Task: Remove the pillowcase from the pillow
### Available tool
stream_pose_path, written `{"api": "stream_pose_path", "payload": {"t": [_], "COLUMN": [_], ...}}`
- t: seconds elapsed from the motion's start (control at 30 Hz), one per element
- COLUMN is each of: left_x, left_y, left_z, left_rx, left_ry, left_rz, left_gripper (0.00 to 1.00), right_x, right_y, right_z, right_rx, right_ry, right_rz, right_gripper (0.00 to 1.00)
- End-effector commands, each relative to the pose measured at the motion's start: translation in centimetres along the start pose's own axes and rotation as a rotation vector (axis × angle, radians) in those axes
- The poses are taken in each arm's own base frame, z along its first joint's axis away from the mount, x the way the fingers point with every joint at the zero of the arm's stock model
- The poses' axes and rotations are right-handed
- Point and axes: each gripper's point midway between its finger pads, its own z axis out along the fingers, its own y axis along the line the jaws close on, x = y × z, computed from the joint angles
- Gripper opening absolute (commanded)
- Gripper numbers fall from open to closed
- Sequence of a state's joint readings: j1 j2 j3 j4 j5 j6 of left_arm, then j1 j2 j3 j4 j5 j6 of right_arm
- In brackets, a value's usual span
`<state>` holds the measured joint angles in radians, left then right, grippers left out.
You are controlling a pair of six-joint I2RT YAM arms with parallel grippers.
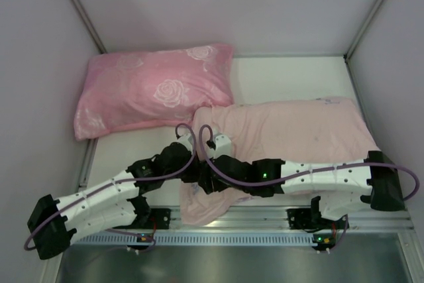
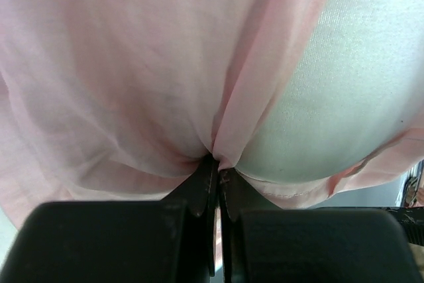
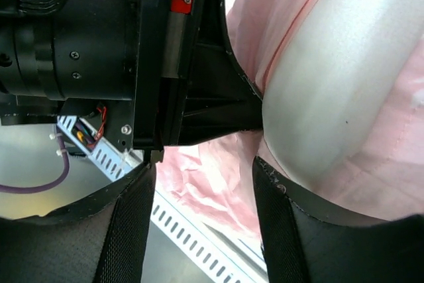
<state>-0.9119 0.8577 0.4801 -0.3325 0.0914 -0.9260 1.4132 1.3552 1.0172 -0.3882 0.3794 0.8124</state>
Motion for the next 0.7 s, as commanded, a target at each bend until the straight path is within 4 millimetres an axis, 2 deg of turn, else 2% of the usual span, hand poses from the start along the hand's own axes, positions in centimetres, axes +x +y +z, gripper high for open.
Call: {"api": "stream_pose_path", "payload": {"t": [0.0,0.13,0.2,0.23,0.27,0.3,0.33,0.37,0.4,0.53,0.6,0.67], "left_x": [1.8,2.0,2.0,2.0,2.0,2.1,2.1,2.1,2.2,2.0,2.0,1.8], "left_y": [-2.0,-2.2,-2.4,-2.4,-2.4,-2.3,-2.3,-2.4,-2.5,-2.7,-2.8,-3.0], "left_z": [-1.0,-1.6,-2.0,-2.1,-2.3,-2.4,-2.5,-2.6,-2.6,-2.8,-2.8,-2.8], "left_rx": [0.108,0.133,0.154,0.156,0.157,0.156,0.157,0.162,0.169,0.175,0.178,0.178], "left_ry": [0.093,0.091,0.085,0.082,0.079,0.079,0.077,0.077,0.081,0.076,0.076,0.074], "left_rz": [0.048,0.044,0.046,0.047,0.049,0.048,0.049,0.051,0.052,0.056,0.055,0.057], "left_gripper": [0.00,0.00,0.00,0.00,0.00,0.00,0.00,0.00,0.00,0.00,0.00,0.00], "right_x": [-3.2,-4.6,-4.9,-3.6,-4.7,-5.2,-2.9,-5.1,-4.9,-6.1,-5.9,-6.5], "right_y": [-11.1,-13.9,-14.4,-14.5,-13.9,-12.8,-11.4,-8.9,-8.5,-11.3,-12.9,-13.7], "right_z": [-0.6,-0.4,-0.2,0.3,1.1,1.0,1.5,0.6,0.3,-0.3,0.1,0.2], "right_rx": [0.465,0.542,0.517,0.466,0.393,0.293,0.128,-0.008,-0.048,0.068,0.142,0.207], "right_ry": [-0.155,-0.165,-0.164,-0.110,-0.142,-0.151,-0.066,-0.177,-0.191,-0.213,-0.184,-0.184], "right_rz": [-0.080,-0.054,-0.035,-0.067,-0.045,-0.059,-0.157,-0.159,-0.168,-0.135,-0.126,-0.109], "right_gripper": [0.55,0.58,0.59,0.60,0.61,0.63,0.67,0.69,0.70,0.75,0.75,0.74]}}
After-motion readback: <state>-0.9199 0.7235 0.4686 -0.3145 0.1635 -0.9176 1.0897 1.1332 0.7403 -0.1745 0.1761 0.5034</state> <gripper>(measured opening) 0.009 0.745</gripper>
